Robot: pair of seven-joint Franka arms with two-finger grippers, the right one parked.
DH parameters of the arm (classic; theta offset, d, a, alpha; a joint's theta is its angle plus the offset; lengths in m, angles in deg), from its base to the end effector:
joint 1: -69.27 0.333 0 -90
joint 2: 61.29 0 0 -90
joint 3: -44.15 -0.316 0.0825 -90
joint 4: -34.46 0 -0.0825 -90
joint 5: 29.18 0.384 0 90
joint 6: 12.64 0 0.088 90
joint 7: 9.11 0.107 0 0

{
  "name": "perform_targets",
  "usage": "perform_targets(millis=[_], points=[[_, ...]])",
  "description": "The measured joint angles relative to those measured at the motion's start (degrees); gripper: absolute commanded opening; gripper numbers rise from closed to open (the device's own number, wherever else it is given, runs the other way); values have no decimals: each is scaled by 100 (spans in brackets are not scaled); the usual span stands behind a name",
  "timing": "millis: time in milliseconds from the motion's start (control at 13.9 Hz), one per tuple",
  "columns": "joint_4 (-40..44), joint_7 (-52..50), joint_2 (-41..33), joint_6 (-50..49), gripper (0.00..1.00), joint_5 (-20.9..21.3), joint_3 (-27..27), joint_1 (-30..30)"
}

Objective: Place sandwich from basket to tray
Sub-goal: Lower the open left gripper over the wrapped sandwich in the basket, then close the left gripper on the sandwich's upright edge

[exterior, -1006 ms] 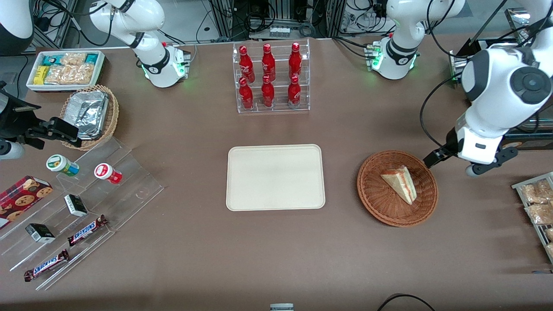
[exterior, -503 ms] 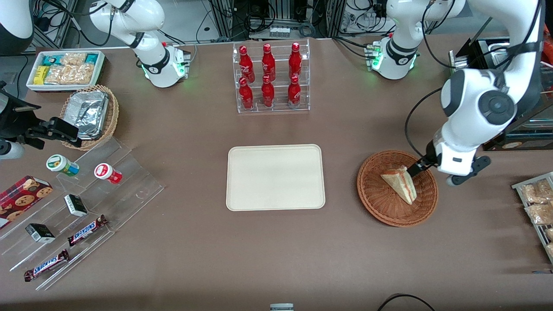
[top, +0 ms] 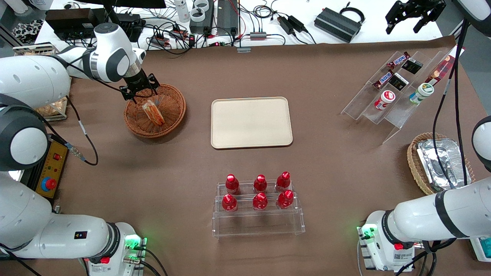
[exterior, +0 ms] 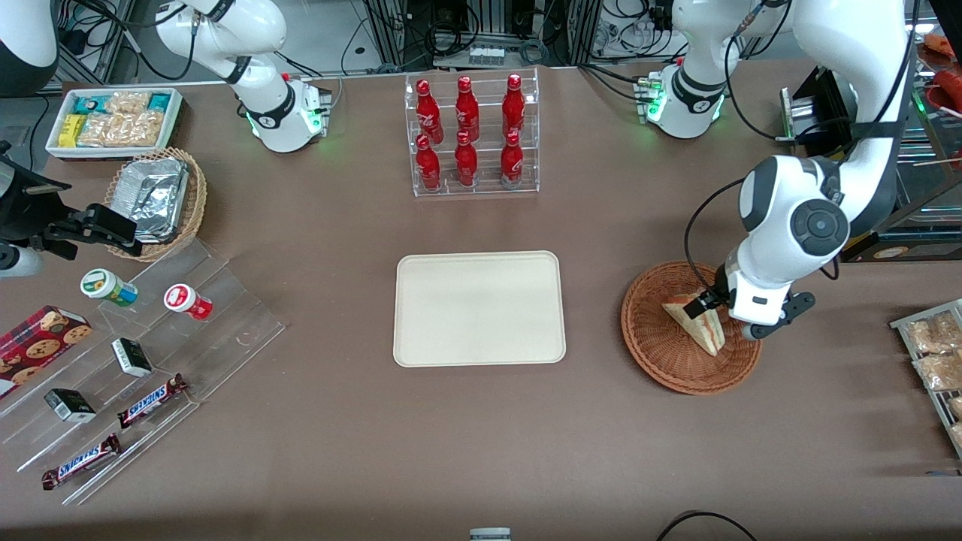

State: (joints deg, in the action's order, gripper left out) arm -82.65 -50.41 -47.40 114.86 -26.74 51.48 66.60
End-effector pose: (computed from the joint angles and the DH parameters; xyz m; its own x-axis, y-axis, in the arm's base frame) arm 0.5729 -0.0979 0.3192 0.8655 0.4990 -0.0431 0.4976 -0.8665 -0.0399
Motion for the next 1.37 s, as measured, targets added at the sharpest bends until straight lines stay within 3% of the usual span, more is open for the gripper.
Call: perform_targets(millis=[503, 575, 790, 1006, 1365], points=[[1, 0, 496, 208, 98, 4, -2, -5], [1, 1, 534, 208, 87, 5, -3, -5], [1, 1, 591, 208, 38, 7, -17, -4], [-1, 1, 613, 207, 0, 8, -30, -2], [-10, 2, 616, 206, 0, 9, -36, -1]])
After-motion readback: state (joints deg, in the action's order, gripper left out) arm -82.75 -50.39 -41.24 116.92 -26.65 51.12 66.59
